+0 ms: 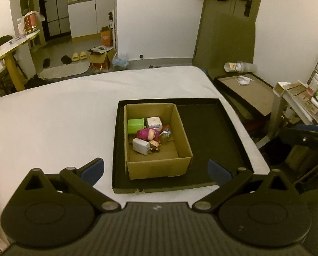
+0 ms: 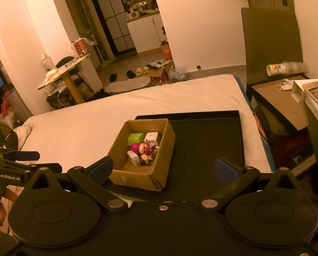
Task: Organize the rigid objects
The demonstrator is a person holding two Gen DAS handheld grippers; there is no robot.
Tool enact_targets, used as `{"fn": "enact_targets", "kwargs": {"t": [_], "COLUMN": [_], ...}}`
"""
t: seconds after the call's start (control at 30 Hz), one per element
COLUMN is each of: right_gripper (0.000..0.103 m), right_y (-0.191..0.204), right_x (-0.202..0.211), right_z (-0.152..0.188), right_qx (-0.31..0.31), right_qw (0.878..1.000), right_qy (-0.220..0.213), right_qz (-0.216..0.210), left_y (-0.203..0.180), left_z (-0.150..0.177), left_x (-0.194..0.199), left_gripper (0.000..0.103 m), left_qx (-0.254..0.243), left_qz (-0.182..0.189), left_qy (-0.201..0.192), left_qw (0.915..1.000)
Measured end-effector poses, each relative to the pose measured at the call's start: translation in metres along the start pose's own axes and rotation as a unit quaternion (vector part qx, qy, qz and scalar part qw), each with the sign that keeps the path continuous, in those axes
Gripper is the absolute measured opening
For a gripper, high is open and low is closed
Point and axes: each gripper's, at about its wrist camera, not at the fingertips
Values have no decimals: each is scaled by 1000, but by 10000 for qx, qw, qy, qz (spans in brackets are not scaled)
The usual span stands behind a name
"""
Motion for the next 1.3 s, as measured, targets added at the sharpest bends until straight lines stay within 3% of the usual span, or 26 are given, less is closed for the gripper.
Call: {"fn": "enact_targets", "kwargs": {"t": [0.77, 1.3], "right_gripper": [103, 103], "right_y": [7, 24], "right_x": [49, 66], "right_z": [40, 49], "right_qx": [195, 415], "right_qw": [9995, 9982], "right_qy": [-131, -197], "right_qz": [-201, -382], "left_y": [-18, -13], "left_z": [45, 59], "left_x": [44, 59], "left_gripper": [103, 103], "left_qx": [-86, 237], "left_qz": [-132, -141], "left_qy": [-426, -612], "left_qw": [9990, 9977]}}
Point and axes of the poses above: each gripper's, at about its wrist camera, not at the fingertips, and x roughly against the way its jaws point, y to its left, z to its underside, and after that the axes turned 8 degrees about y, right-handed
